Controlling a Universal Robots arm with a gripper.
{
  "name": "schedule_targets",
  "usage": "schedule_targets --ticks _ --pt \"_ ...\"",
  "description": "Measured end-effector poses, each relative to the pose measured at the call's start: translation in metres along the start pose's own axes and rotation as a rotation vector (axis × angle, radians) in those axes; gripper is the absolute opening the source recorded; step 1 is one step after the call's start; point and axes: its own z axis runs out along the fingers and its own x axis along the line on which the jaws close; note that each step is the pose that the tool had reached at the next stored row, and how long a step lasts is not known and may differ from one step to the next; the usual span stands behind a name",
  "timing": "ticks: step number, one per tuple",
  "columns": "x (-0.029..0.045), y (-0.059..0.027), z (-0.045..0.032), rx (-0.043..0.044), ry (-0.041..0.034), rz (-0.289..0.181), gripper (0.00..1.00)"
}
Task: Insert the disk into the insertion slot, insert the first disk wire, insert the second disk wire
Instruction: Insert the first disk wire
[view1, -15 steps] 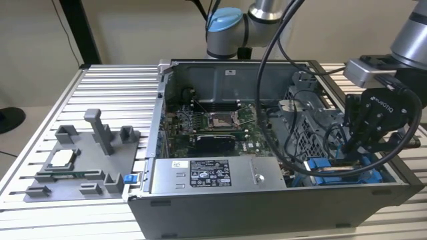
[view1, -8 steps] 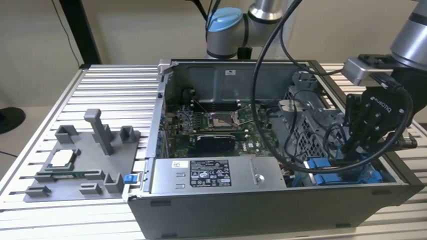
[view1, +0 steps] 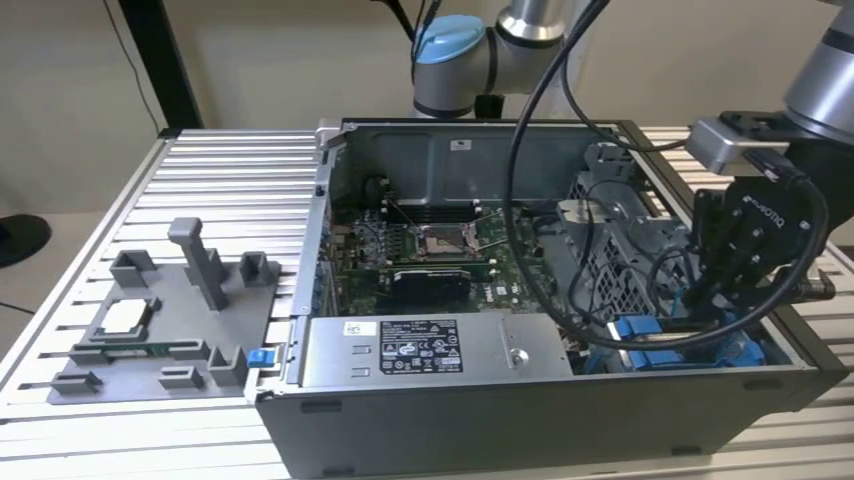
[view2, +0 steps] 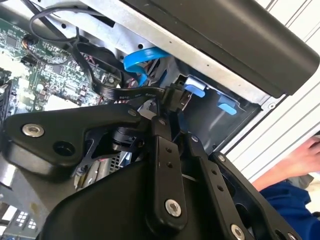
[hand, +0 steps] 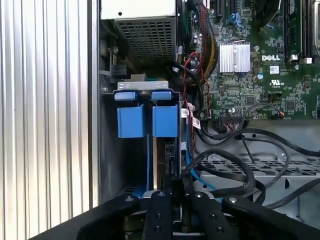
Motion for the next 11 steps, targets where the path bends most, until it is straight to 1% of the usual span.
schedule_targets --ticks 4,11 --pt "0.0010 -0.0005 0.0007 -0.0007 -0.0009 0.000 0.00" --pt "0.0024 -0.0018 0.0069 -0.0009 -0.0043 0.002 0.00"
